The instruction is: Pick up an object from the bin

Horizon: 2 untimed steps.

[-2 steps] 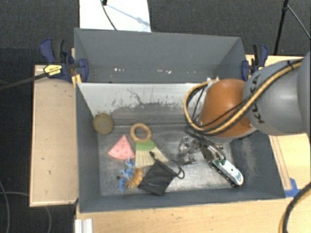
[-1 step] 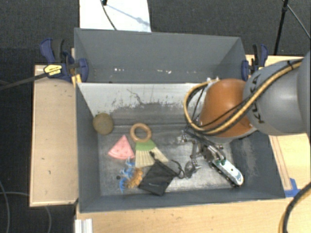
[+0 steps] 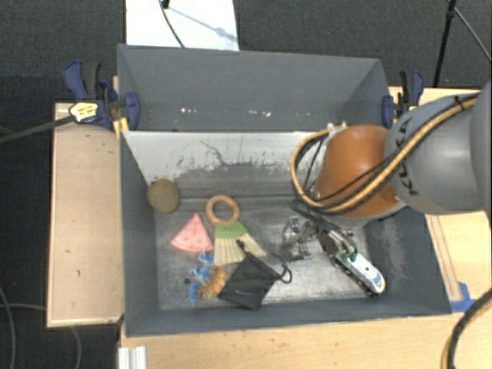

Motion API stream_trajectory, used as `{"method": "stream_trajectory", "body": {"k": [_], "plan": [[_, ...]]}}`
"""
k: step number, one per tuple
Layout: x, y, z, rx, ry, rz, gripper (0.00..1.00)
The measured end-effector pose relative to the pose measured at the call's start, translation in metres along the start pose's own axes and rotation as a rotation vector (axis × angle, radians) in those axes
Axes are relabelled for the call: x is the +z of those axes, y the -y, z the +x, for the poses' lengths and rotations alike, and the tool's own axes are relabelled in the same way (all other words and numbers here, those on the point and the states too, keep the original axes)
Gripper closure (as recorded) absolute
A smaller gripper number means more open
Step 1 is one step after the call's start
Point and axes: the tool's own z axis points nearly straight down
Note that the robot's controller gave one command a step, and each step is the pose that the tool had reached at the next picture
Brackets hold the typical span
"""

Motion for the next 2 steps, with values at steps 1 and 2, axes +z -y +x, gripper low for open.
{"method": "stream_trajectory", "body": {"k": [1, 2], "plan": [[0.0000, 0.0000, 0.0000, 0.000, 0.000, 0.000, 0.00], [0.0000, 0.0000, 0.0000, 0.000, 0.000, 0.000, 1.00]]}}
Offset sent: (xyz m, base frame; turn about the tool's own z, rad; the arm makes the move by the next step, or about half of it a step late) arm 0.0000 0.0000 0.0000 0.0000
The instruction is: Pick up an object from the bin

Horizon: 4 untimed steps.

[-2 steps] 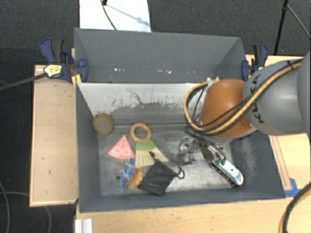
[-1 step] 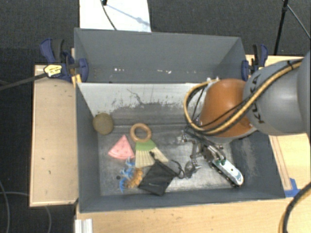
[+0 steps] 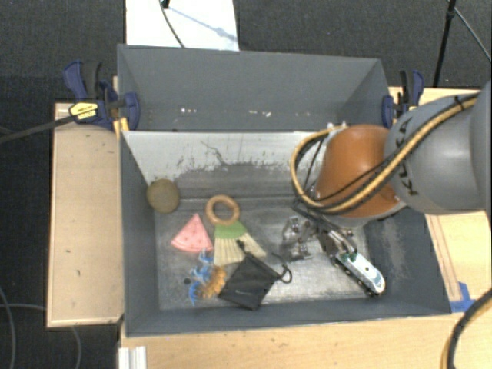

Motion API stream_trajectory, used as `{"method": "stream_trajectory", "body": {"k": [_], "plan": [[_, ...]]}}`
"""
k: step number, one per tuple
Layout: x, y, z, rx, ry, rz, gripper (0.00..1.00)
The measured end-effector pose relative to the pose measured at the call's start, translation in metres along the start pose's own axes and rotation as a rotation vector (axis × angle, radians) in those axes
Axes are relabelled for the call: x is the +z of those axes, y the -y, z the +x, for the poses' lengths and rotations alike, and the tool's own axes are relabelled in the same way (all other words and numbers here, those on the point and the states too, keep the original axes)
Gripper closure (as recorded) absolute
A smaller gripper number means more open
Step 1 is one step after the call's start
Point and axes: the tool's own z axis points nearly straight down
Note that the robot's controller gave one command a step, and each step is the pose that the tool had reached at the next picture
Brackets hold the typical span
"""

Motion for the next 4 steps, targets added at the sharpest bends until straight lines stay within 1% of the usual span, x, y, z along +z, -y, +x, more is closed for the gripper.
{"method": "stream_trajectory", "body": {"k": [1, 2, 3, 4], "plan": [[0.000, 0.000, 0.000, 0.000, 0.000, 0.000, 0.00], [0.000, 0.000, 0.000, 0.000, 0.000, 0.000, 0.00], [0.006, -0.023, 0.008, -0.116, 0.002, 0.004, 0.00], [0.012, -0.060, 0.015, -0.318, -0.001, -0.003, 0.00]]}}
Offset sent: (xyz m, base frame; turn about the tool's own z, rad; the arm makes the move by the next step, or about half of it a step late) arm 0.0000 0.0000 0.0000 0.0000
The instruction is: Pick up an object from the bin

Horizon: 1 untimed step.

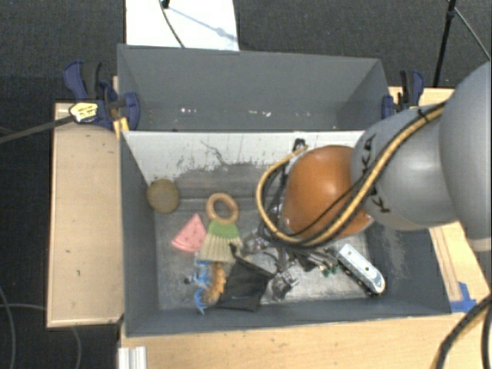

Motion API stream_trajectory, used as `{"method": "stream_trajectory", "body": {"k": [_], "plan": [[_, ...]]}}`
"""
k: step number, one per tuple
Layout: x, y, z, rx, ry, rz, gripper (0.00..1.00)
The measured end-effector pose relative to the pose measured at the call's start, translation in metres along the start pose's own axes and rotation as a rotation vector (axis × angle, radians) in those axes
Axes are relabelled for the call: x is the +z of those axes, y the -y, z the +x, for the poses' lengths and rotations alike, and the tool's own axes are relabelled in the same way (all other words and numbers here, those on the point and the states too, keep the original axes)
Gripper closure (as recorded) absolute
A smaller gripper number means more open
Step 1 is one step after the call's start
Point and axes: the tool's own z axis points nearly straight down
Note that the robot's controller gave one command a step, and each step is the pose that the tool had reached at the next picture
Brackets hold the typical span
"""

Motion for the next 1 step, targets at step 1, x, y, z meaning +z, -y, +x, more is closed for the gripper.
{"method": "stream_trajectory", "body": {"k": [1], "plan": [[0.0059, -0.0237, -0.0028, -0.165, 0.001, 0.008, 1.00]]}}
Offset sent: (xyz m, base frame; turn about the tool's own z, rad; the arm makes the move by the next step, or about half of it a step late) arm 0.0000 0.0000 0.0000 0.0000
